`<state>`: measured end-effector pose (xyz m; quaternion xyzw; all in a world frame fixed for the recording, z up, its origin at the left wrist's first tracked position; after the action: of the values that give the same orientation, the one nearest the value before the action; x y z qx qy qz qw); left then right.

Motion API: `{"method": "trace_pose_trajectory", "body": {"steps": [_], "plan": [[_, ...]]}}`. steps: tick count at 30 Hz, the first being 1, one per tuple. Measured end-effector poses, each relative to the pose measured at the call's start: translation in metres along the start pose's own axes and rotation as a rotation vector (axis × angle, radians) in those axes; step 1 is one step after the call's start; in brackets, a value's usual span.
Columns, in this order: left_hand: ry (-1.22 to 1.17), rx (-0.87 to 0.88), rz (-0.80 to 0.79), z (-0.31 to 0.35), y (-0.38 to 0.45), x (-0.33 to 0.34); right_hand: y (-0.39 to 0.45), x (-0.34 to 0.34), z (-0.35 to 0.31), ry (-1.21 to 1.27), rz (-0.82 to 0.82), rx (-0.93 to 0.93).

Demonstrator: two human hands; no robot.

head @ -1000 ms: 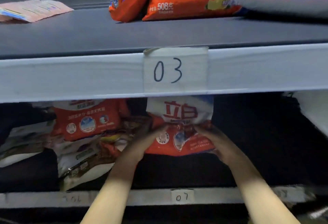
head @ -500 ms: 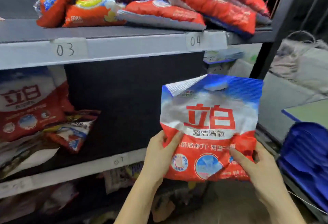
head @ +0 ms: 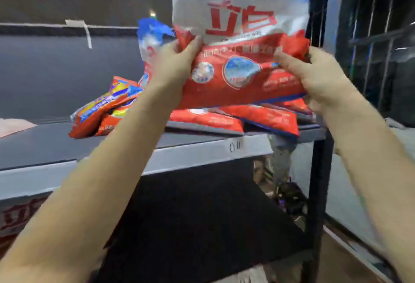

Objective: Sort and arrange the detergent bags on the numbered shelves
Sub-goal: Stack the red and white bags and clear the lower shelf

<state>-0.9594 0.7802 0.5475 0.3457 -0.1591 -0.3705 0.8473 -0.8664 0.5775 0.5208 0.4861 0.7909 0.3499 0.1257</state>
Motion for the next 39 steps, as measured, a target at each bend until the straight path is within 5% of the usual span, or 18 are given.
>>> {"method": "trace_pose_trajectory", "body": {"steps": [5,9,15,20,24,29,39], "plan": [[0.285,0.059,0.107,-0.013,0.134,-0.012,0.13,0.042,0.024,-0.055,-0.018,0.06],[0.772,0.079,0.18,-0.034,0.204,0.003,0.197,0.052,0.073,-0.189,0.094,0.212],[1.232,-0.14,-0.17,-0.127,0.221,0.052,0.22,0.052,0.105,-0.63,0.012,0.342],[1.227,-0.075,-0.138,-0.127,0.215,0.048,0.217,0.036,0.099,-0.715,-0.012,0.347],[1.165,0.085,-0.217,-0.107,0.193,0.053,0.203,0.017,0.088,-0.799,0.034,0.276],[1.259,0.292,-0.221,-0.074,0.136,0.052,0.157,0.009,0.05,-1.211,0.081,-0.031],[1.371,0.39,-0.223,-0.022,-0.072,0.011,-0.016,0.033,0.026,-1.038,-0.163,-0.308]]}}
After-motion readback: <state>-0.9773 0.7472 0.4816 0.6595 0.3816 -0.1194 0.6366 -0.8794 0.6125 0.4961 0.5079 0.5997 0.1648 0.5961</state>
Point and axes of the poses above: each hand's wrist, its own y-axis towards the middle knuckle, its own x-axis out of the palm, z = x × y, the point moved 5 cm from there along y, towards the middle knuckle, and after that the axes turned 4 degrees about y, right-handed, at the moved point
